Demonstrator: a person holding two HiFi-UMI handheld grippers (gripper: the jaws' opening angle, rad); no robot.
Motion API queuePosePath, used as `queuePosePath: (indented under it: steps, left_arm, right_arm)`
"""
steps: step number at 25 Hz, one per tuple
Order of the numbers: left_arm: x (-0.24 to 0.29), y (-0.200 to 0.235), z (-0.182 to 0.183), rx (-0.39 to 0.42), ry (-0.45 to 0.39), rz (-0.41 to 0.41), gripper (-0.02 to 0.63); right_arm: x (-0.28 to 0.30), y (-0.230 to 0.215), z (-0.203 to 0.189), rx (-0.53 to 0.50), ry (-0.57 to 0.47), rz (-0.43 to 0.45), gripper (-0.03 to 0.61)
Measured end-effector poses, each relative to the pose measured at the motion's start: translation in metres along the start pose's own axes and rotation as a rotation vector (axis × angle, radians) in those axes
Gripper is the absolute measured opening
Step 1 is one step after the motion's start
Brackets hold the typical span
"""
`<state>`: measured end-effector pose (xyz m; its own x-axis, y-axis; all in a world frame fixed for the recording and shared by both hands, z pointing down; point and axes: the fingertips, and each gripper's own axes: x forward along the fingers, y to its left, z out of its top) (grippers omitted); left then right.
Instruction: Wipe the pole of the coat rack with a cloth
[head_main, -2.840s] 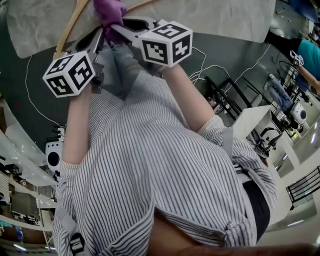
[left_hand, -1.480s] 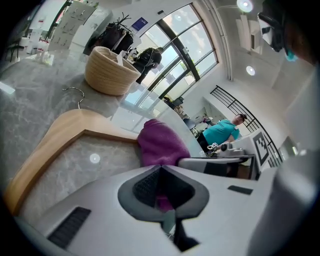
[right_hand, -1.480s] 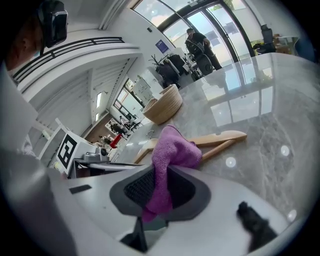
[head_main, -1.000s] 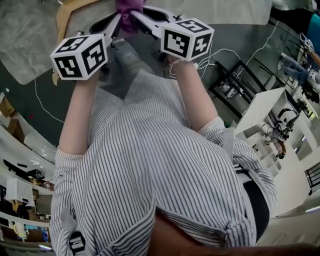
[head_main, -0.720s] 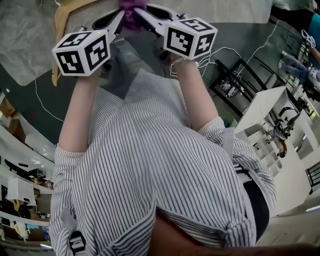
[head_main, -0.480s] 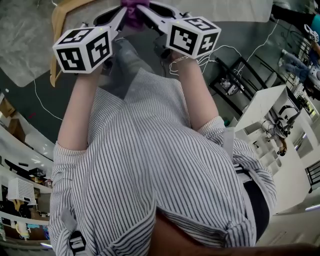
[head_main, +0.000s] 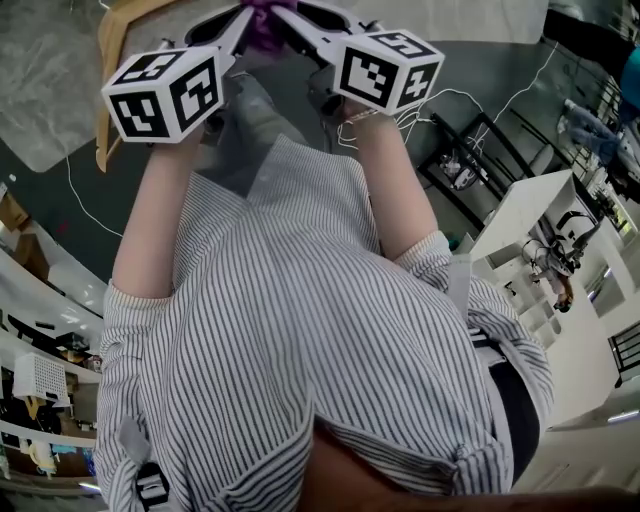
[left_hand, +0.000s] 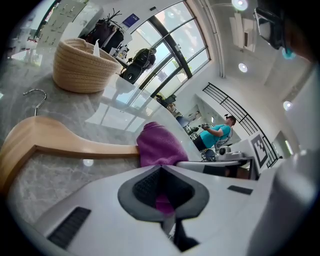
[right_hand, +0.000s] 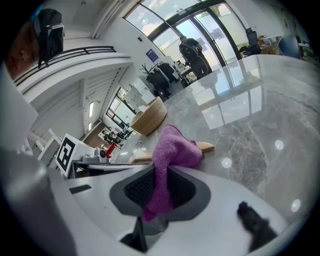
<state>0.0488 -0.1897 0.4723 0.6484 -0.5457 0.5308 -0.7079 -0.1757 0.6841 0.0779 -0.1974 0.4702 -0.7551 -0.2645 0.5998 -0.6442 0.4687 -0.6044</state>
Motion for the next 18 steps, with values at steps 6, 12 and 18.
queuePosePath:
  steps: [6, 12, 18]
  left_arm:
    - [-0.009, -0.001, 0.005, 0.007, -0.032, 0.001, 0.011]
    - [-0.029, -0.004, 0.012, -0.058, -0.115, -0.007, 0.011]
    - [-0.058, -0.011, 0.016, -0.092, -0.196, -0.012, 0.011]
  right_arm:
    - [-0.005, 0.008, 0.006, -0.027, -0.030, 0.014, 0.071]
    - [-0.011, 0.024, 0.009, -0.067, -0.053, 0.040, 0.071]
    - [-0.017, 0.050, 0.009, -0.131, -0.052, 0.079, 0.071]
